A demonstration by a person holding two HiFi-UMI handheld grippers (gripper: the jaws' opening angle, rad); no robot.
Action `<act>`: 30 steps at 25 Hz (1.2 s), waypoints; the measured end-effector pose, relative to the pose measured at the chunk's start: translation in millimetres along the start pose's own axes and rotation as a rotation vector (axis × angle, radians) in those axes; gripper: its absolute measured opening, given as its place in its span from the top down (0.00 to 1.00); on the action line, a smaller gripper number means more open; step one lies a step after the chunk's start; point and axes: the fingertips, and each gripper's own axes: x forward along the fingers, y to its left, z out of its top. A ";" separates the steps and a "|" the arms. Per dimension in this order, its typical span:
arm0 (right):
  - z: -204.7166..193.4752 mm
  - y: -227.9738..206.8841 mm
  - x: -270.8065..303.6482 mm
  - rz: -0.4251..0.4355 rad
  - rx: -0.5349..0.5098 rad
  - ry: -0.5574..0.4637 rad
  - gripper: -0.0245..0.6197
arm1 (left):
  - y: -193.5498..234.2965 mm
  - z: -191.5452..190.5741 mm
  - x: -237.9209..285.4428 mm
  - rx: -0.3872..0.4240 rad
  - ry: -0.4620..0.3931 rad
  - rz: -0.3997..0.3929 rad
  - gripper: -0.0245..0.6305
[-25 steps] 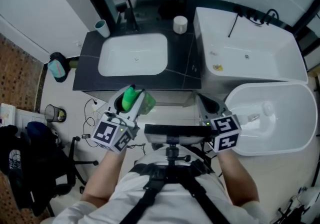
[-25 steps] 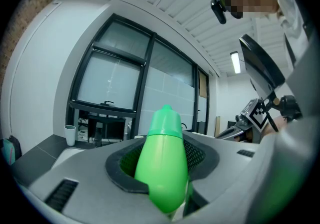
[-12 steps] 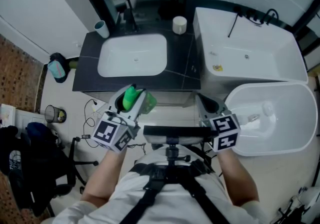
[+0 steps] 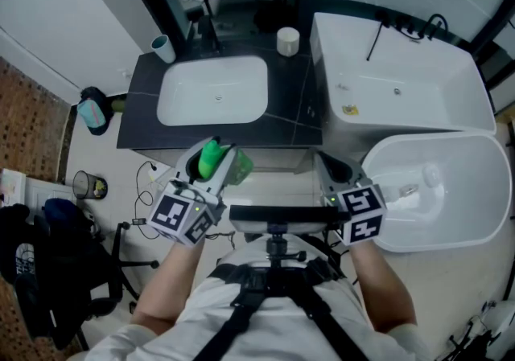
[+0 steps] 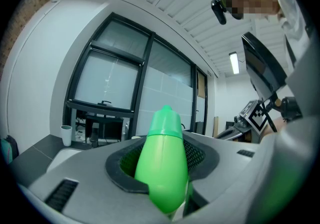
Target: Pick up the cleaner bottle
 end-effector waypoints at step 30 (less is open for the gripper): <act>-10.2 8.4 -8.9 0.010 0.030 0.007 0.96 | -14.5 -1.0 -3.8 0.002 0.002 -0.033 0.72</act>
